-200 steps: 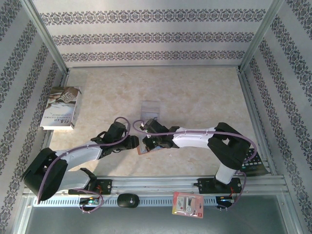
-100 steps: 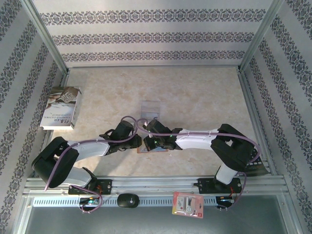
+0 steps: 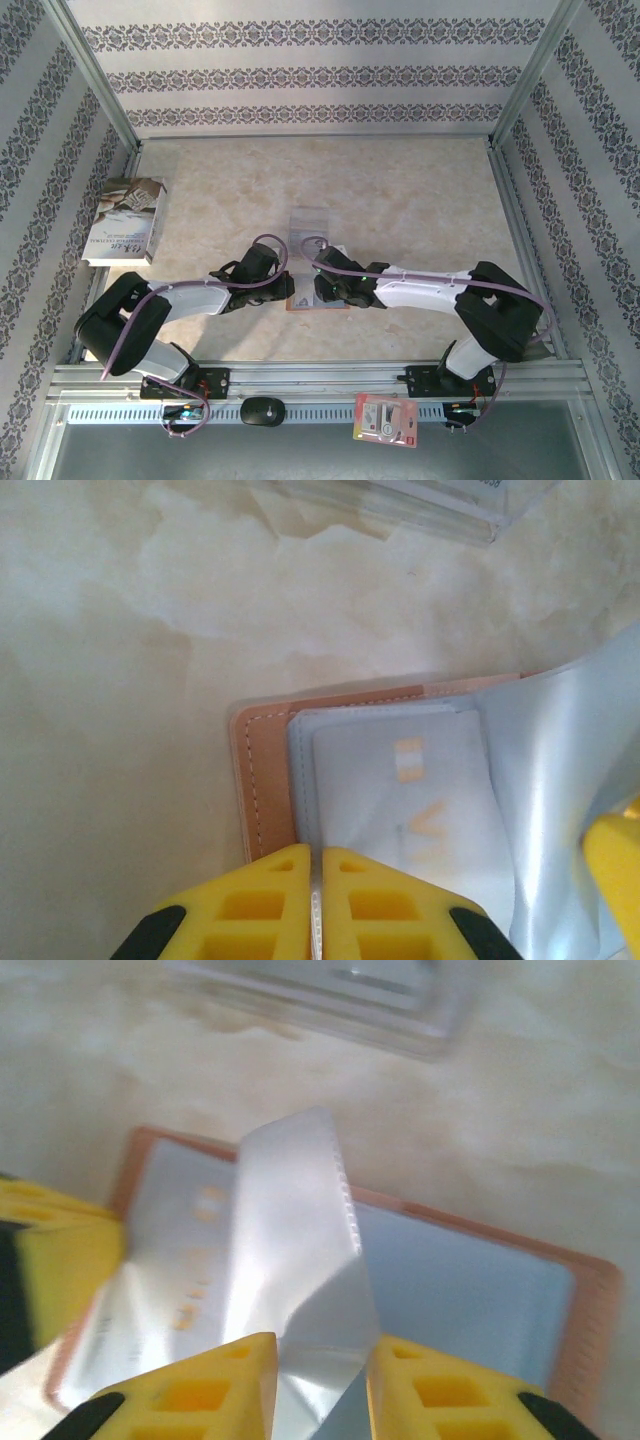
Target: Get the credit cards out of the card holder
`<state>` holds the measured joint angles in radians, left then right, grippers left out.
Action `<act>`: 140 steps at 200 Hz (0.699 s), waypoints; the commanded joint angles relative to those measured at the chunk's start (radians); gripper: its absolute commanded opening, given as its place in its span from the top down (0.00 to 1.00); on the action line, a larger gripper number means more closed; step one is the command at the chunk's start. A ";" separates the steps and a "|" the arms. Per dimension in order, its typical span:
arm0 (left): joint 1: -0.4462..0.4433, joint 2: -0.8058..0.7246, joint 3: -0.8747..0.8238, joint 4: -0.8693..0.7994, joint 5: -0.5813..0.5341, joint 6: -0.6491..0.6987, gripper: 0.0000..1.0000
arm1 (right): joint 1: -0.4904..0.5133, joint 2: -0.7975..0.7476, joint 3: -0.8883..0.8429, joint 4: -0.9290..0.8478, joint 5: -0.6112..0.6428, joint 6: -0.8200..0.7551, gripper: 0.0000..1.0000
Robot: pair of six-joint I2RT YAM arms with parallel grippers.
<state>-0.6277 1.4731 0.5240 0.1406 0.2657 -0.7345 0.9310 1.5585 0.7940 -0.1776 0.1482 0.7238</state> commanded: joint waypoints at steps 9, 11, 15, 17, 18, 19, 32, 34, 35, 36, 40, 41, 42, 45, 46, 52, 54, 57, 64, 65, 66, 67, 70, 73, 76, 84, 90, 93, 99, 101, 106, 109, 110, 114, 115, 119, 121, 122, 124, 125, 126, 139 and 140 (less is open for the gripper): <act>-0.013 0.035 -0.017 -0.074 0.000 0.024 0.90 | -0.027 -0.100 -0.060 -0.075 0.093 0.052 0.68; -0.012 0.033 -0.017 -0.074 0.001 0.023 0.89 | -0.029 -0.108 -0.061 -0.075 0.094 0.045 0.68; -0.012 0.029 -0.018 -0.072 0.002 0.024 0.88 | -0.031 -0.121 -0.060 -0.077 0.091 0.032 0.68; -0.012 0.027 -0.017 -0.071 0.003 0.024 0.87 | -0.032 -0.127 -0.058 -0.076 0.090 0.024 0.68; -0.012 0.026 -0.018 -0.070 0.003 0.024 0.87 | -0.032 -0.130 -0.057 -0.076 0.090 0.022 0.68; -0.012 0.025 -0.017 -0.070 0.003 0.024 0.87 | -0.032 -0.133 -0.057 -0.077 0.090 0.019 0.68; -0.013 0.007 -0.016 -0.067 0.004 0.022 0.79 | -0.032 -0.169 -0.043 -0.085 0.085 -0.029 0.68; -0.013 0.003 -0.017 -0.067 0.004 0.022 0.78 | -0.033 -0.174 -0.042 -0.083 0.081 -0.037 0.67; -0.013 0.002 -0.017 -0.066 0.003 0.022 0.77 | -0.033 -0.176 -0.040 -0.082 0.078 -0.042 0.67; -0.013 0.002 -0.017 -0.066 0.004 0.023 0.76 | -0.034 -0.179 -0.039 -0.080 0.075 -0.045 0.67; -0.012 -0.004 -0.018 -0.064 0.003 0.023 0.74 | -0.033 -0.188 -0.036 -0.075 0.065 -0.064 0.67; -0.012 -0.005 -0.018 -0.063 0.002 0.024 0.74 | -0.032 -0.190 -0.034 -0.075 0.063 -0.069 0.67; -0.012 -0.006 -0.017 -0.062 0.002 0.024 0.74 | -0.032 -0.192 -0.033 -0.074 0.061 -0.073 0.67; -0.012 -0.009 -0.016 -0.061 0.002 0.025 0.73 | -0.032 -0.195 -0.030 -0.074 0.059 -0.077 0.67; -0.013 -0.010 -0.016 -0.061 0.003 0.026 0.73 | -0.032 -0.197 -0.029 -0.074 0.058 -0.081 0.66; -0.012 -0.011 -0.015 -0.064 0.000 0.024 0.72 | -0.033 -0.208 -0.018 -0.074 0.041 -0.097 0.65; -0.013 -0.012 -0.015 -0.063 0.001 0.026 0.72 | -0.033 -0.210 -0.015 -0.071 0.033 -0.100 0.65; -0.013 -0.012 -0.014 -0.063 0.001 0.027 0.72 | -0.034 -0.212 -0.012 -0.066 0.019 -0.109 0.65; -0.013 -0.011 -0.012 -0.063 0.002 0.025 0.71 | -0.038 -0.212 0.001 -0.040 -0.048 -0.140 0.65; -0.013 -0.011 -0.012 -0.062 0.003 0.025 0.72 | -0.039 -0.212 0.003 -0.037 -0.059 -0.143 0.65; -0.012 -0.010 -0.012 -0.061 0.005 0.025 0.72 | -0.039 -0.211 0.006 -0.034 -0.071 -0.145 0.65; -0.013 -0.011 -0.012 -0.061 0.004 0.025 0.71 | -0.040 -0.211 0.007 -0.030 -0.081 -0.149 0.65; -0.014 -0.011 -0.011 -0.059 0.008 0.024 0.71 | -0.041 -0.205 0.016 -0.021 -0.114 -0.158 0.65; -0.013 -0.011 -0.010 -0.058 0.010 0.021 0.71 | -0.042 -0.199 0.023 -0.014 -0.148 -0.167 0.65; -0.013 -0.011 -0.012 -0.058 0.011 0.020 0.70 | -0.043 -0.190 0.036 -0.012 -0.182 -0.175 0.65; -0.014 -0.018 -0.013 -0.057 0.014 0.016 0.69 | -0.043 -0.163 0.071 -0.013 -0.266 -0.190 0.66; -0.015 -0.026 -0.013 -0.058 0.013 0.016 0.69 | -0.043 -0.142 0.085 -0.004 -0.316 -0.194 0.67; -0.015 -0.030 -0.013 -0.060 0.011 0.015 0.68 | -0.043 -0.134 0.094 0.000 -0.341 -0.196 0.68; -0.016 -0.040 -0.010 -0.066 0.010 0.019 0.68 | -0.043 -0.107 0.111 0.000 -0.379 -0.196 0.69; -0.015 -0.041 -0.009 -0.069 0.008 0.021 0.68 | -0.043 -0.099 0.116 0.002 -0.388 -0.195 0.69; -0.015 -0.047 -0.009 -0.075 0.003 0.024 0.67 | -0.041 -0.081 0.124 0.008 -0.414 -0.192 0.70; -0.015 -0.049 -0.009 -0.081 0.001 0.026 0.67 | -0.041 -0.070 0.129 0.009 -0.425 -0.190 0.70; -0.015 -0.050 -0.008 -0.081 0.000 0.026 0.67 | -0.042 -0.066 0.130 0.009 -0.428 -0.189 0.70; -0.015 -0.051 -0.006 -0.087 -0.003 0.028 0.67 | -0.041 -0.052 0.136 0.007 -0.430 -0.185 0.72; -0.015 -0.051 -0.006 -0.087 -0.004 0.029 0.67 | -0.041 -0.048 0.136 0.005 -0.430 -0.184 0.72; -0.015 -0.050 -0.007 -0.089 -0.005 0.031 0.67 | -0.042 -0.035 0.140 0.000 -0.422 -0.177 0.73; -0.015 -0.050 -0.007 -0.089 -0.006 0.032 0.67 | -0.043 -0.027 0.140 -0.002 -0.419 -0.173 0.73; -0.015 -0.050 -0.006 -0.089 -0.006 0.032 0.67 | -0.043 -0.023 0.140 -0.003 -0.419 -0.172 0.73; -0.015 -0.048 -0.006 -0.089 -0.006 0.033 0.67 | -0.044 -0.016 0.140 -0.003 -0.418 -0.170 0.74; -0.015 -0.048 -0.007 -0.089 -0.006 0.033 0.67 | -0.045 -0.012 0.140 -0.003 -0.418 -0.168 0.74; -0.015 -0.047 -0.007 -0.090 -0.006 0.033 0.67 | -0.045 -0.009 0.139 -0.004 -0.418 -0.167 0.74; -0.015 -0.033 -0.005 -0.083 -0.001 0.032 0.67 | -0.053 0.021 0.122 -0.007 -0.412 -0.148 0.77; -0.015 -0.031 -0.004 -0.083 0.000 0.033 0.67 | -0.053 0.023 0.120 -0.007 -0.411 -0.146 0.76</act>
<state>-0.6292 1.4387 0.5232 0.1047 0.2794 -0.7200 0.8921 1.5249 0.9230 -0.1673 -0.1890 0.5686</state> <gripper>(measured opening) 0.328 0.248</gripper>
